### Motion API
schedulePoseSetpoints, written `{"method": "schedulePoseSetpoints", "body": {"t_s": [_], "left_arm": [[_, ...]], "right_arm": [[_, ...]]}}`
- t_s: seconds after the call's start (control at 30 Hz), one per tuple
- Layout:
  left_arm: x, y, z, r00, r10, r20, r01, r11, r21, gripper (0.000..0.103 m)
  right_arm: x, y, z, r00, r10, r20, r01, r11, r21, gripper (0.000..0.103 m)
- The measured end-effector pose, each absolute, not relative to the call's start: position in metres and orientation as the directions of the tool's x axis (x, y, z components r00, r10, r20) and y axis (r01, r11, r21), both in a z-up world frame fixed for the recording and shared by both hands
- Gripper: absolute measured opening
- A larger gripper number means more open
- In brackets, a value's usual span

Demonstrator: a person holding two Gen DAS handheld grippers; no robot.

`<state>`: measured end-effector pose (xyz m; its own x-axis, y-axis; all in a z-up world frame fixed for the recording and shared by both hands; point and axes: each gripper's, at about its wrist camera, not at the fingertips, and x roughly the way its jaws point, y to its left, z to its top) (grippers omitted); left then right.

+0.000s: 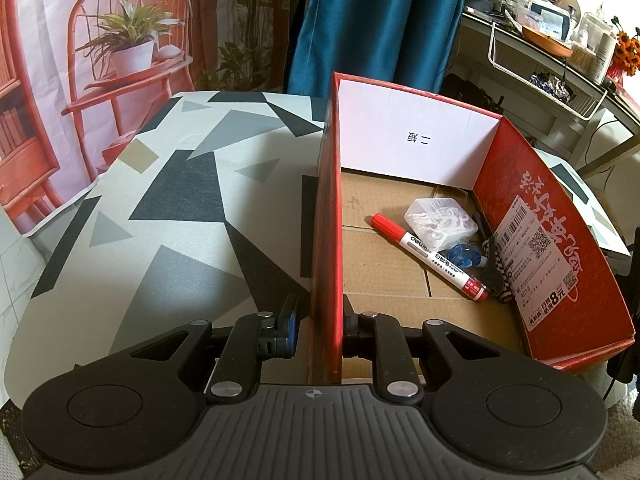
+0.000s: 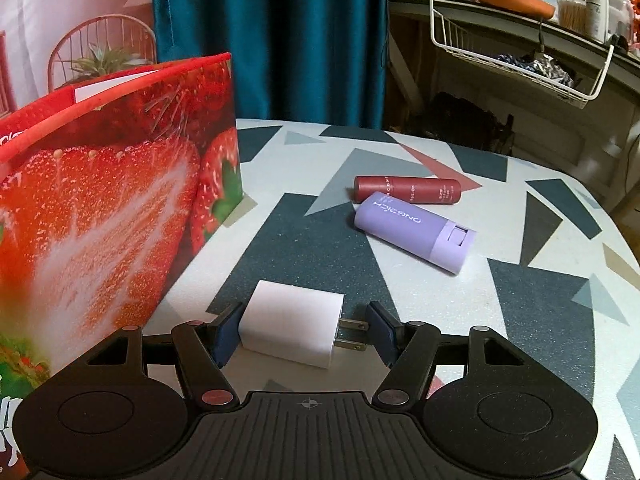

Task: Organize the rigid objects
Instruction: 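Close the right gripper on the white charger plug and lift it, then carry the charger plug into the red box and open the right gripper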

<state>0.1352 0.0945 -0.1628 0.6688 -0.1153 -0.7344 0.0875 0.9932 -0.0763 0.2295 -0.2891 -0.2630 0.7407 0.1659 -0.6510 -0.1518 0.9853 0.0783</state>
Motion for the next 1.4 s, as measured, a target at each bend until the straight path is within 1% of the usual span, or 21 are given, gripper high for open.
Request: {"method": "schedulePoseSetpoints", "body": {"t_s": [0.37, 0.6, 0.73, 0.93, 1.07, 1.17, 1.27, 1.4], "left_arm": [[0.135, 0.095, -0.163, 0.668, -0.114, -0.735, 0.087, 0.993, -0.075, 0.021], [0.135, 0.094, -0.163, 0.669, -0.113, -0.735, 0.088, 0.994, -0.073, 0.021], [0.134, 0.095, -0.163, 0.669, -0.112, -0.735, 0.088, 0.994, -0.071, 0.021], [0.134, 0.095, -0.163, 0.669, -0.113, -0.735, 0.088, 0.994, -0.073, 0.021], [0.135, 0.094, -0.163, 0.669, -0.112, -0.735, 0.088, 0.994, -0.072, 0.021], [0.135, 0.094, -0.163, 0.669, -0.113, -0.735, 0.088, 0.994, -0.072, 0.021], [0.135, 0.094, -0.163, 0.669, -0.112, -0.735, 0.088, 0.994, -0.071, 0.021], [0.135, 0.094, -0.163, 0.669, -0.112, -0.735, 0.087, 0.994, -0.072, 0.021]], "right_arm": [[0.227, -0.286, -0.262, 0.751, 0.159, -0.641, -0.160, 0.985, 0.056, 0.062], [0.224, -0.289, -0.251, 0.771, 0.169, -0.614, -0.159, 0.985, 0.071, 0.061], [0.224, -0.290, -0.233, 0.802, 0.177, -0.571, -0.170, 0.983, 0.066, 0.061], [0.225, -0.293, -0.184, 0.870, 0.205, -0.448, -0.189, 0.979, 0.080, 0.062], [0.228, -0.282, -0.154, 0.887, 0.263, -0.379, -0.257, 0.964, 0.068, 0.062], [0.232, -0.267, -0.142, 0.875, 0.322, -0.360, -0.329, 0.943, 0.044, 0.062], [0.237, -0.247, -0.136, 0.849, 0.381, -0.365, -0.406, 0.914, 0.009, 0.062], [0.237, -0.218, -0.138, 0.806, 0.439, -0.397, -0.500, 0.864, -0.059, 0.061]]}}
